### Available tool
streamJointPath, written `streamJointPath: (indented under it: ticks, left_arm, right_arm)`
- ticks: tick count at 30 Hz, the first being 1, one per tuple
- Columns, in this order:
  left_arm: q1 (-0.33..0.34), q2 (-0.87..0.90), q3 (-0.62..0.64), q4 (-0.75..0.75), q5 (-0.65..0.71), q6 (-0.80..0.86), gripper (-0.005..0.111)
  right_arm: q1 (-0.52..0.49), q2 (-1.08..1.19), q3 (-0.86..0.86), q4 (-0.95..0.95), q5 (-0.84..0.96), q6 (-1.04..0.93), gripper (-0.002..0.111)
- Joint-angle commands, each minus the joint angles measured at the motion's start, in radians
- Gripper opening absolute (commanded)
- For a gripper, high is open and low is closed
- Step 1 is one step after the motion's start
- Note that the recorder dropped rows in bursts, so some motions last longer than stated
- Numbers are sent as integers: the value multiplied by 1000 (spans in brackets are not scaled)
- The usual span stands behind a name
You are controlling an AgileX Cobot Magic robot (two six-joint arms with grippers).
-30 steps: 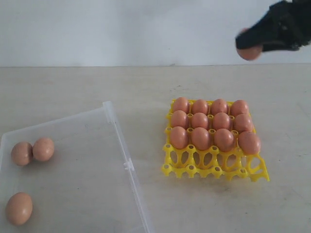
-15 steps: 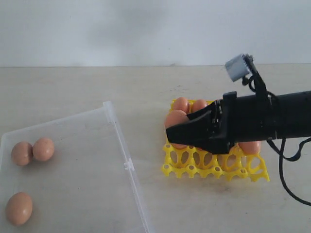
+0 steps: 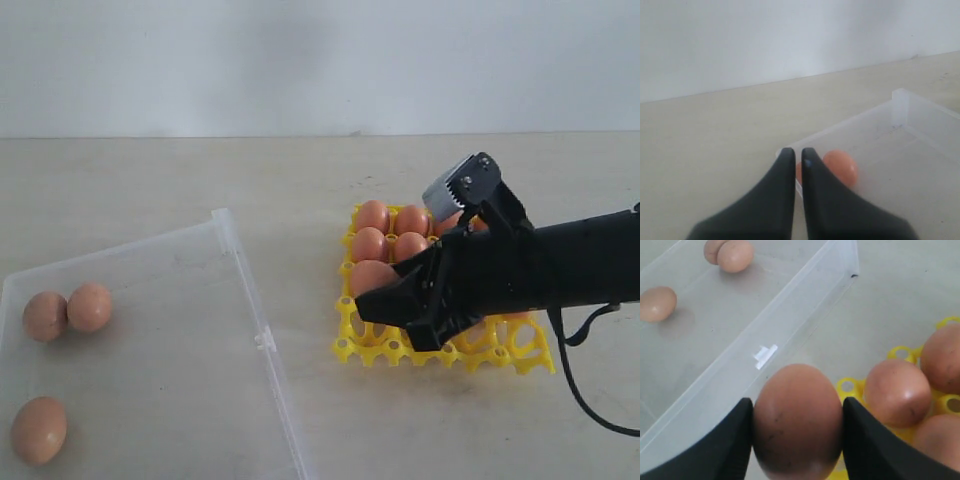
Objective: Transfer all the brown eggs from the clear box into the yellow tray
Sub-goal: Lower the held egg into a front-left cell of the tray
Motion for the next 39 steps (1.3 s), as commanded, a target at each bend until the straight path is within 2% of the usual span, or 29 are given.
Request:
streamJointPath:
  ticks: [1,17,18,22,23,37,39]
  left_arm:
    - [-3,-3,4,-7,-7,-1,4]
    - [-3,-3,4,-7,-7,-1,4]
    - [-3,-3,4,-7,-7,-1,4]
    - [-3,-3,4,-7,-7,-1,4]
    - [-3,-3,4,-7,-7,-1,4]
    - [-3,-3,4,-7,-7,-1,4]
    - [-3,-3,4,-7,-7,-1,4]
  right_arm:
    - [18,42,-23,10,-26,-12,0]
    - [19,130,-76,10,24,-12,1]
    - [19,132,-76,10,19,-12,2]
    - [19,137,-103,10,-6,-12,32]
    - [19,137,-105,10,-6,-12,34]
    - [19,137,-111,10,-7,-12,34]
    - [19,137,-111,10,-9,-12,37]
